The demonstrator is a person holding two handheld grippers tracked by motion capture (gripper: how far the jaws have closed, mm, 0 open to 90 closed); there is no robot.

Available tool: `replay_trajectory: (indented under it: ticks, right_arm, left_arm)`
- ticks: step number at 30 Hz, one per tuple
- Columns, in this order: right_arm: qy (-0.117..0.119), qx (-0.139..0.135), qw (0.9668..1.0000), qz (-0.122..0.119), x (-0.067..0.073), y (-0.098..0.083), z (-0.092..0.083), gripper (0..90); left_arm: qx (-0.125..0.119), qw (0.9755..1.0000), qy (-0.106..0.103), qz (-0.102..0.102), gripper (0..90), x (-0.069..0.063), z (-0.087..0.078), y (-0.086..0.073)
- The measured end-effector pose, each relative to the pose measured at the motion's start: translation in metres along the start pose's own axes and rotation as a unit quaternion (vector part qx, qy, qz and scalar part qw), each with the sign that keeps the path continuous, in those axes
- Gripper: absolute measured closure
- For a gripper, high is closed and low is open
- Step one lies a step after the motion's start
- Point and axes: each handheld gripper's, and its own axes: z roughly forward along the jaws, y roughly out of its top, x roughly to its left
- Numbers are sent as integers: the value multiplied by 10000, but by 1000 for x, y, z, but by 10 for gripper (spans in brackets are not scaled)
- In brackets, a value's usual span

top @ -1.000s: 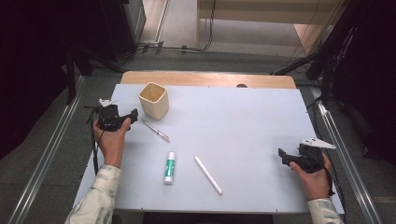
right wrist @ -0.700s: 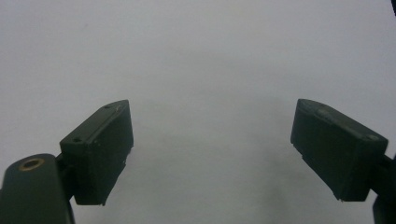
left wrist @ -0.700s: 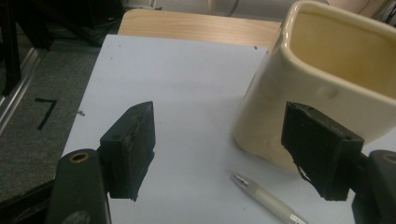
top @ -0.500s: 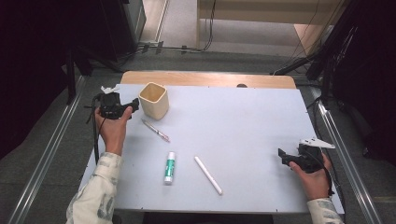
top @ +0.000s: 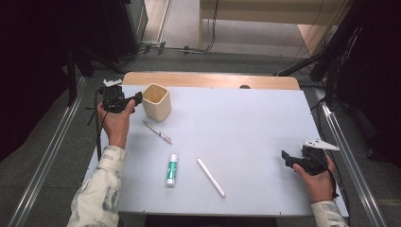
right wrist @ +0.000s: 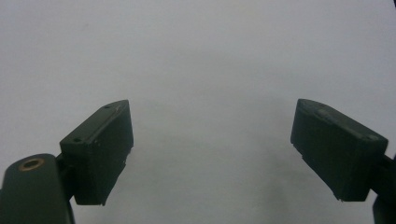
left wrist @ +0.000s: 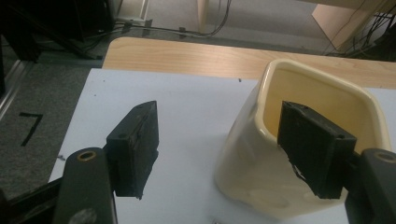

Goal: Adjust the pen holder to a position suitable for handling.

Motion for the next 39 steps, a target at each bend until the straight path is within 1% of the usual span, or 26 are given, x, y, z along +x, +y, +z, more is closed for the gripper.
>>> replay_trajectory:
  ticks: [7,11,13,15,16,17,18,20,23,24,26,27,29,32,34,36,37,38,39]
  right_arm:
    - [5,15,10000,-36,1,0,1,114]
    - [1,33,10000,-35,1,0,1,114]
    - [11,40,10000,-46,1,0,2,114]
    - [11,50,10000,-40,1,0,2,114]
    - [9,57,10000,-39,1,0,3,114]
    - [11,58,10000,-39,1,0,3,114]
    - [10,58,10000,-46,1,0,3,114]
    - [11,61,10000,-44,1,0,3,114]
    - [14,63,10000,-42,1,0,3,114]
    - [16,64,10000,-46,1,0,3,114]
    - [20,60,10000,-46,1,0,3,114]
    - [22,60,10000,-46,1,0,3,114]
    - [23,54,10000,-48,1,0,3,114]
    - [31,56,10000,-60,1,0,3,114]
    - [34,62,9999,-72,1,0,3,114]
    - [36,63,9999,-81,1,0,4,114]
    - [36,63,9999,-81,1,0,4,114]
    - [34,65,9999,-80,1,0,4,114]
    - [34,66,9999,-78,1,0,4,114]
  left_arm:
    - [88,9999,-50,91,304,-3,11,6]
    - [159,9997,-28,175,322,-6,19,8]
    - [215,9994,-14,275,334,-8,23,8]
    - [238,9992,-19,312,340,-11,26,8]
    - [294,9987,-25,417,346,-14,30,9]
    - [294,9987,-25,417,348,-14,30,9]
    - [330,9981,-14,516,351,-17,34,9]
    - [343,9974,7,626,358,-21,37,9]
    - [367,9973,-30,631,376,-24,40,10]
    - [462,9963,-15,729,380,-26,45,9]
    - [496,9959,-15,763,393,-27,46,8]
    - [515,9954,21,813,409,-29,49,7]
    - [515,9952,48,829,457,-30,50,7]
    - [527,9936,137,989,530,-31,54,4]
    - [503,9939,108,980,584,-31,54,4]
    - [493,9936,139,1009,644,-31,54,4]
    - [482,9936,131,1012,644,-31,54,4]
    - [479,9937,62,1010,699,-31,54,4]
    - [471,9937,64,1019,719,-31,54,4]
